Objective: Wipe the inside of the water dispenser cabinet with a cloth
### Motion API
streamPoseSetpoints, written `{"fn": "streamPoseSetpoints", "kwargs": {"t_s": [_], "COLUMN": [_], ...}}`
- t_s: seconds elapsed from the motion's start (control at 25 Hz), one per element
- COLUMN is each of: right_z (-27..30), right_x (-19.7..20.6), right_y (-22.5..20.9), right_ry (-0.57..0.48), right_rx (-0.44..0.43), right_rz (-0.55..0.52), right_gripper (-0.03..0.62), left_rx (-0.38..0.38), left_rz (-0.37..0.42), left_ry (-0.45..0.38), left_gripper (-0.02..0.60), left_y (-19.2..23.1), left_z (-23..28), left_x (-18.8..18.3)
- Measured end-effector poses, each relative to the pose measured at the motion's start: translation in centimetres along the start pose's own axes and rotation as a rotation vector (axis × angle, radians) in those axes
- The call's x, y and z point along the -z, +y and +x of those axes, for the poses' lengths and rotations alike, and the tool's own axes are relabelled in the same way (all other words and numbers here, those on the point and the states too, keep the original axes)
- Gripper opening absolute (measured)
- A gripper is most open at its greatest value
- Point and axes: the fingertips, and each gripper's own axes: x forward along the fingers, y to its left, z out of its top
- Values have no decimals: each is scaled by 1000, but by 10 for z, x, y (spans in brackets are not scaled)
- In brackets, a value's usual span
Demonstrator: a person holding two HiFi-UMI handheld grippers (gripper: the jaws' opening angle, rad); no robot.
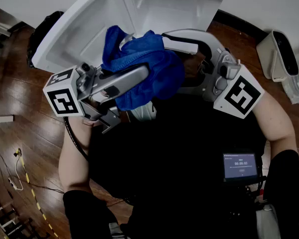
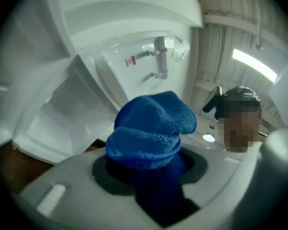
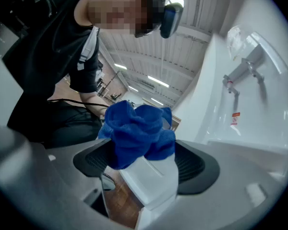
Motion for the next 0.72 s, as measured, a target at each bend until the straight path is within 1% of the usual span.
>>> {"fn": "streamPoseSetpoints", "kwargs": {"t_s": [0.08,0.12,0.2,0.32,0.4,0.44,0.48,0.52,0.6,0.64,0.68,0.72], "right_z": [5,8,17,25,25,24,23,22,21,20,19,16], "right_x": [-8,-11,-14,-13,-8,-5,-2,0,2,2,1,0], "right_y": [11,16,22,32,42,46,49,51,49,46,42,35], "right_ry": [-20,-26,-27,-12,8,19,30,43,67,79,90,97], "right_rx": [-36,-52,-79,-111,-145,-163,-177,-187,-191,-189,-181,-163], "right_rz": [-17,-27,-47,-73,-74,-70,-68,-68,-56,-34,-5,28], "right_gripper": [450,461,469,466,409,395,373,335,243,213,197,193], "left_rx": [23,34,51,46,38,33,27,19,1,-6,-11,-20], "left_rz": [-13,-20,-35,-49,-65,-73,-74,-64,-18,11,40,68], "left_ry": [47,67,96,132,160,177,195,216,257,271,279,278], "left_gripper": [199,199,201,202,212,220,236,264,345,378,404,408], "left_y": [-3,-4,-5,-3,0,1,2,3,2,1,0,-1], "left_z": [6,9,14,22,27,29,30,31,32,31,30,29], "left_x": [10,15,21,33,45,51,56,60,63,63,61,56]}}
